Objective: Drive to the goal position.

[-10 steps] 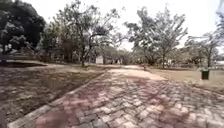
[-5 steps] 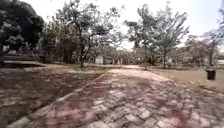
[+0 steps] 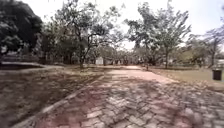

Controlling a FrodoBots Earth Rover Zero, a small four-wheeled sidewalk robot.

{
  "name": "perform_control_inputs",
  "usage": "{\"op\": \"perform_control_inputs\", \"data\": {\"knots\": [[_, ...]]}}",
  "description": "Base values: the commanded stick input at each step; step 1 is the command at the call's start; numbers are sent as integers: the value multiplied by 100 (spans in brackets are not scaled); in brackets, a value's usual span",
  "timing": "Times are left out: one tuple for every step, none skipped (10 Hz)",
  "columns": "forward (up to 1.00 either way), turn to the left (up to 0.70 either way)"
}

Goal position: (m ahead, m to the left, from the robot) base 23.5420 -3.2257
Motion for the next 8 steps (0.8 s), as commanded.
{"op": "perform_control_inputs", "data": {"knots": [[70, 0], [70, -4], [70, -21], [70, -35], [70, -35], [70, -34], [70, -17], [70, 0]]}}
